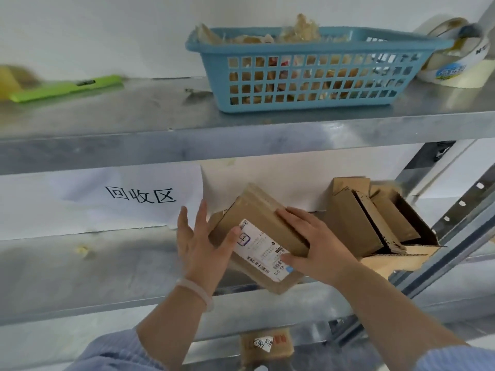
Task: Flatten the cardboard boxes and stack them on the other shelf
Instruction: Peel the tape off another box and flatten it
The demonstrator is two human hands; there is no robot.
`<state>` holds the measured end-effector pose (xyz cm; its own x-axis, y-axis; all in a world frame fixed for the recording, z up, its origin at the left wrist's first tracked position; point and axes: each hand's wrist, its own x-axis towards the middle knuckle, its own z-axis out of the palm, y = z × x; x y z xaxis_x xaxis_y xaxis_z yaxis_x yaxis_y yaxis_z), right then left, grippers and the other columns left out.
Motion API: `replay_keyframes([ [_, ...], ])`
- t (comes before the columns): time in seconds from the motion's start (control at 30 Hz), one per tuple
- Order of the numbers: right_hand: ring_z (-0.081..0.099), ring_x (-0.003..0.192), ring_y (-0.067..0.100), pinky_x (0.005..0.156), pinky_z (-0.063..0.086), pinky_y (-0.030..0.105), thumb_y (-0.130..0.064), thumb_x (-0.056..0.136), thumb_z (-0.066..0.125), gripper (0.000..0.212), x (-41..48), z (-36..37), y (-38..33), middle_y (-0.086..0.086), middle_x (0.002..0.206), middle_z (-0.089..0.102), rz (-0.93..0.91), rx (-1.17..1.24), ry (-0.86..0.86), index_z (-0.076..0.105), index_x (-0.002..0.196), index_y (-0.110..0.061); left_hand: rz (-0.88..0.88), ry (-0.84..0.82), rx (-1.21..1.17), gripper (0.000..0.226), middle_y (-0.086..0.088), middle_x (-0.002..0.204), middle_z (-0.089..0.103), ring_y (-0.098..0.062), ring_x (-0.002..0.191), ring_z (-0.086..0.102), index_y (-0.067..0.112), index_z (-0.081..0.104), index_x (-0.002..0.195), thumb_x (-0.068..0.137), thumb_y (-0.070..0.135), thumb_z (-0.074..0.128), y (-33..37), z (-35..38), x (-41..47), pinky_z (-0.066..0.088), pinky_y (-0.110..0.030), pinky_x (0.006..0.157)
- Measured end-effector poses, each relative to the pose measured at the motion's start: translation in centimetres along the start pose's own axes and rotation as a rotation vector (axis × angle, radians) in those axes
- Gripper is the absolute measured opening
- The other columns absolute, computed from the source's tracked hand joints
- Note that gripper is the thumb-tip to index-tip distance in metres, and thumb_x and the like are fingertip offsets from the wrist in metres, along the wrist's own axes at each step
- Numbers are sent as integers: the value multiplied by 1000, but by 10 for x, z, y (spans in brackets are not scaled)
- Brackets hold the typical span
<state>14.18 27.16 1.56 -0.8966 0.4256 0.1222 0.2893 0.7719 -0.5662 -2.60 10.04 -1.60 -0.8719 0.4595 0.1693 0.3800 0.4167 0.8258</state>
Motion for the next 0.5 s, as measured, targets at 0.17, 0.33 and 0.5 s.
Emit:
replay_keyframes([
  [0.17, 13, 143, 7, 117, 6, 30, -41, 78, 68, 91, 25, 10, -9, -20, 156, 16, -202, -230, -72, 7, 142, -62, 90, -122, -100, 44, 6, 121, 62, -13, 113, 58, 36, 54, 128, 87, 52, 52, -14, -23, 4, 53, -26, 86],
  [0.33, 3, 148, 11, 121, -3, 34, -35, 88, 60, 84, 42, 38, -14, -15, 161, 7, -251, -466, -178, 3, 150, -47, -42, -120, -102, 26, 15, 99, 70, -2, 93, 65, 32, 65, 116, 90, 36, 60, -35, -33, -3, 54, -24, 76],
  [0.5, 24, 143, 14, 118, 13, 32, -45, 82, 65, 73, 41, 66, -27, -10, 155, 27, -230, -392, -88, 33, 146, -35, -128, -131, -169, 30, 31, 84, 69, 9, 82, 64, 53, 64, 84, 88, 24, 65, -50, -39, -12, 47, -7, 65],
])
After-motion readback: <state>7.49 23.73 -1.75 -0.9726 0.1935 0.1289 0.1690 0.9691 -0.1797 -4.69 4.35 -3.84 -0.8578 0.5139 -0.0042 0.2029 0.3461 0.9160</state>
